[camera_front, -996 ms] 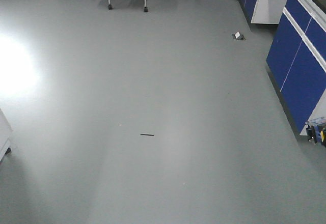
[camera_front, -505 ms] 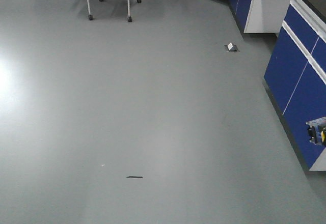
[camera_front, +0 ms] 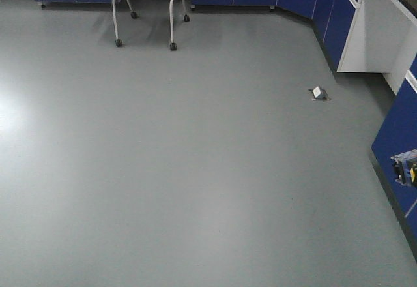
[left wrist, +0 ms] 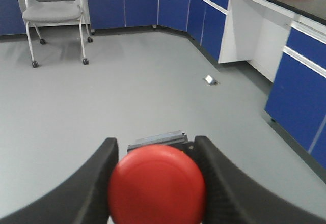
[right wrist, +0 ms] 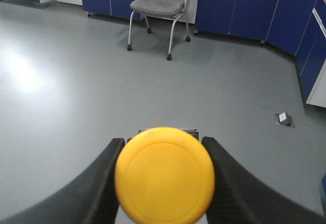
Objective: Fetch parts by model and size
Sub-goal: 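Drive the base to the bench with the orange-red tray, holding both buttons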
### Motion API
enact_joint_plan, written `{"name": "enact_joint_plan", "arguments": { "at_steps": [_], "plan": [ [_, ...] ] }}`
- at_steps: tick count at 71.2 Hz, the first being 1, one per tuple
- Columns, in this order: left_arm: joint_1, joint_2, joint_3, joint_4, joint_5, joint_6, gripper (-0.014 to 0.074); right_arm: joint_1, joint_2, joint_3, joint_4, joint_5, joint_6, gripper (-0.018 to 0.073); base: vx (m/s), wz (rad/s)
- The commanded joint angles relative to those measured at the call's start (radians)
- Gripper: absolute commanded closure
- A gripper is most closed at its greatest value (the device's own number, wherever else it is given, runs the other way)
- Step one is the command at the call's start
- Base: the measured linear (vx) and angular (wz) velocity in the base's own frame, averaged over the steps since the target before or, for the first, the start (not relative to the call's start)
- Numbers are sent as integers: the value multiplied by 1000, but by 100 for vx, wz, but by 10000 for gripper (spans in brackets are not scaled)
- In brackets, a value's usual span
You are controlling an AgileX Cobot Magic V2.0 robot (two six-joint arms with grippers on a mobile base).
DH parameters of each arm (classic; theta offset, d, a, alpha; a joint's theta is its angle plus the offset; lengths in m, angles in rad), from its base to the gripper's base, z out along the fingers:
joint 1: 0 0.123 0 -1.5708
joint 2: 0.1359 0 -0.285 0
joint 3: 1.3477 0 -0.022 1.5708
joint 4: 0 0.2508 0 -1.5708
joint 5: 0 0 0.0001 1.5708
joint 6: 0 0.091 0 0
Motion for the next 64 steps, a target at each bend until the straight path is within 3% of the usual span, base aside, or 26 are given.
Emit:
{"name": "enact_joint_plan", "arguments": {
  "at_steps": [1,64],
  "plan": [
    [-3,10,-25,8,-74,-4,603,-4,4,-29,2,-81,-9,564,66,10],
    [-3,10,-25,8,-73,-4,603,-4,4,-29,2,-81,-9,564,66,-3]
  ]
}}
